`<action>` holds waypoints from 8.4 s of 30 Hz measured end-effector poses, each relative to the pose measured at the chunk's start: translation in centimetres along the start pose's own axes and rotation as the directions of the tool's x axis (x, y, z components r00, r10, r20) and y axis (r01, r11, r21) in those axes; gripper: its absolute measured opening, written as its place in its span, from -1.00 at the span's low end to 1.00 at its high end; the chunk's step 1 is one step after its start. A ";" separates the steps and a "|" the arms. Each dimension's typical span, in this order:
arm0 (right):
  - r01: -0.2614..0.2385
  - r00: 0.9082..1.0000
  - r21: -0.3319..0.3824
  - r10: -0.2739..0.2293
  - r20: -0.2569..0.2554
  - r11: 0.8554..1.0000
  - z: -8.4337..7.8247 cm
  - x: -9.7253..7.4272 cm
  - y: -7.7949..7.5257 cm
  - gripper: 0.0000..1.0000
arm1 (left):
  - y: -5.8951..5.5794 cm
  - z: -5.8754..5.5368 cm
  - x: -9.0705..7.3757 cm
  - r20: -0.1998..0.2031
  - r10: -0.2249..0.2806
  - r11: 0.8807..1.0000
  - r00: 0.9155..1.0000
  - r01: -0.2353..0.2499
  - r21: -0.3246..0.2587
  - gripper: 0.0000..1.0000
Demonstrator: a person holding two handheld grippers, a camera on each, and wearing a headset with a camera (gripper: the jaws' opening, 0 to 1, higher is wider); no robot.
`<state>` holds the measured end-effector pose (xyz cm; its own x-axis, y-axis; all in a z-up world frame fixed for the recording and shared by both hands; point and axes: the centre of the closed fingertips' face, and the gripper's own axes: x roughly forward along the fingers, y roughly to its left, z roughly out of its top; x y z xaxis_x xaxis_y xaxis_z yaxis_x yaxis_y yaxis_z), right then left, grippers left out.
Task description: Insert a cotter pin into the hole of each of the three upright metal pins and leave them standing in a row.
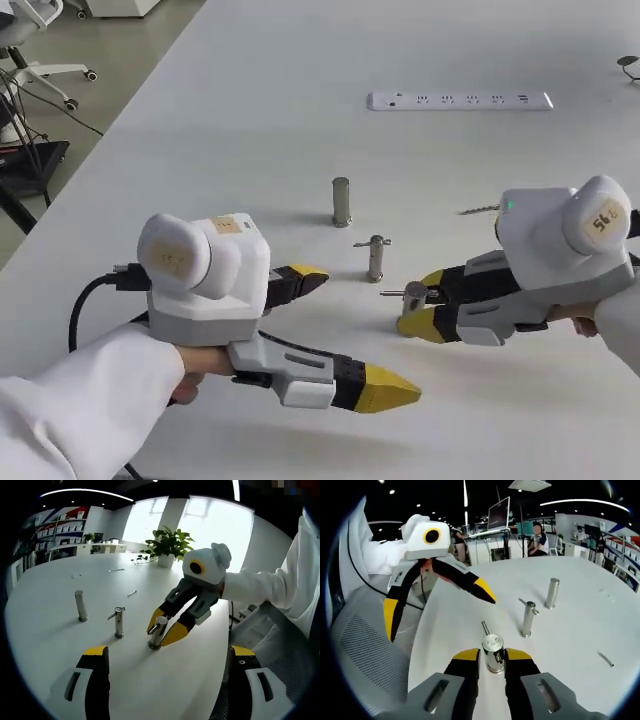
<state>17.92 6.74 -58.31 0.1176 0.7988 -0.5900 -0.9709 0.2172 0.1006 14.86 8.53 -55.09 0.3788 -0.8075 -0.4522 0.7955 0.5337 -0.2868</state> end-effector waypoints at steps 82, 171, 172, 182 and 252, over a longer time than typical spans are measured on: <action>0.127 0.974 0.152 -0.153 0.168 0.980 1.1 -6.9 -4.9 0.14 | 1.3 -0.5 -3.2 0.001 0.075 0.996 0.997 -0.075 -0.039 0.97; 0.220 0.961 0.482 -0.273 0.043 0.848 -5.7 -12.5 3.3 0.80 | 17.6 5.9 4.9 -0.012 0.334 0.943 0.943 -0.334 0.010 -0.75; 0.220 0.962 0.479 -0.270 0.037 0.850 -5.8 -12.4 3.4 0.80 | 17.6 5.9 4.8 -0.009 0.332 0.943 0.943 -0.332 0.004 -0.75; 0.214 0.963 0.468 -0.266 0.047 0.858 -5.4 -12.3 3.6 0.80 | 19.3 6.0 3.7 -0.014 0.415 0.910 0.910 -0.414 0.024 -0.79; 0.191 0.975 0.419 -0.221 0.025 0.888 -4.4 -11.2 5.1 0.79 | 3.1 1.2 2.3 -0.033 0.243 0.952 0.970 -0.232 0.201 -0.79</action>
<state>10.74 -3.58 -54.74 0.3344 0.7447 -0.5776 -0.7519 0.5803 0.3129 18.77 8.01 -56.04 0.5449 -0.6450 -0.5358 0.7645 0.6447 0.0014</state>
